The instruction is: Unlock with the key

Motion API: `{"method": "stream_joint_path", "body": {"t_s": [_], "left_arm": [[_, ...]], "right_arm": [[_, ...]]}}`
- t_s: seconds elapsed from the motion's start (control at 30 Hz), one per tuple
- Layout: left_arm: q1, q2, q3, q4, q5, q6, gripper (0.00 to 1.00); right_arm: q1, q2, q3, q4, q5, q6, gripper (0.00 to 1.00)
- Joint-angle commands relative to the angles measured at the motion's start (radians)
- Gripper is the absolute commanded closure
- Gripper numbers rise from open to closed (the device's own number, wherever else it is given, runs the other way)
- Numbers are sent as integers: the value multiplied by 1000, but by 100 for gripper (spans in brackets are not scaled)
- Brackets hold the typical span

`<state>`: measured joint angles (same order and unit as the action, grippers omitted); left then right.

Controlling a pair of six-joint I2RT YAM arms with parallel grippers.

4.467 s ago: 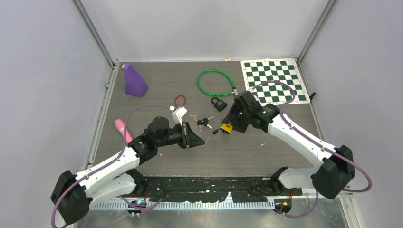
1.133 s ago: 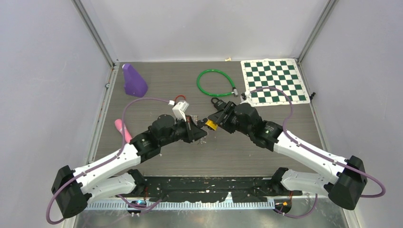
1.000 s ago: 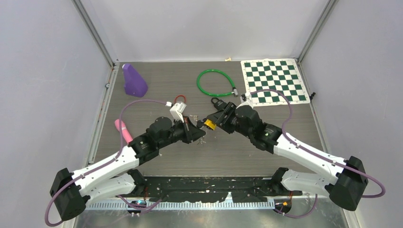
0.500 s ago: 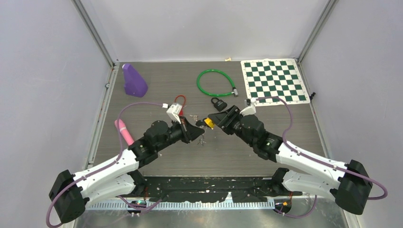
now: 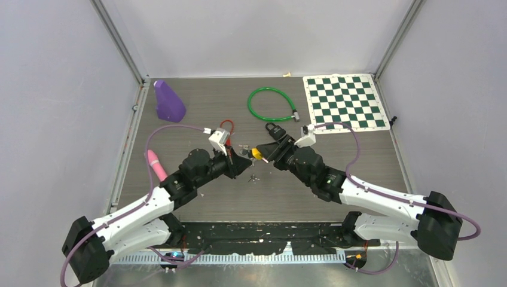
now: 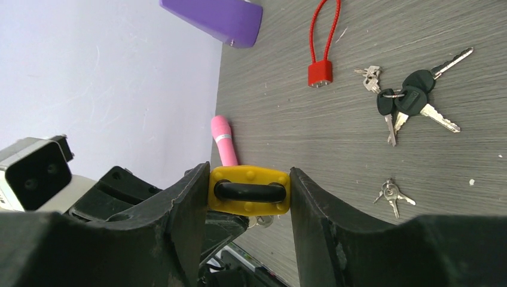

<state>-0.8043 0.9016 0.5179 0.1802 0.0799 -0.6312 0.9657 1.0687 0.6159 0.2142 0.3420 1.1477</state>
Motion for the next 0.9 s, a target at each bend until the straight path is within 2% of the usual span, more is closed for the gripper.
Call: {"method": "stream_joint_path", "body": {"t_s": [0.0,0.2,0.43,0.73,0.87], "left_arm": [[32,-22,71,233,102,98,100],[121,-41,53,259,251,127,100],[123,-62,52,297,356,183,100],[123,-65,50,276,369,171,100],[124,-44,66,150,258,135,100]], "right_arm": [[68,-6,115,40,-307,-31,95],[13,6,227,-133,-477,-107,95],[-83,20,214,-115,-675,-56,95],[-163,-13,214,-241,-687,-123,95],[-220,-41,191,-310,-641,-170,95]]}}
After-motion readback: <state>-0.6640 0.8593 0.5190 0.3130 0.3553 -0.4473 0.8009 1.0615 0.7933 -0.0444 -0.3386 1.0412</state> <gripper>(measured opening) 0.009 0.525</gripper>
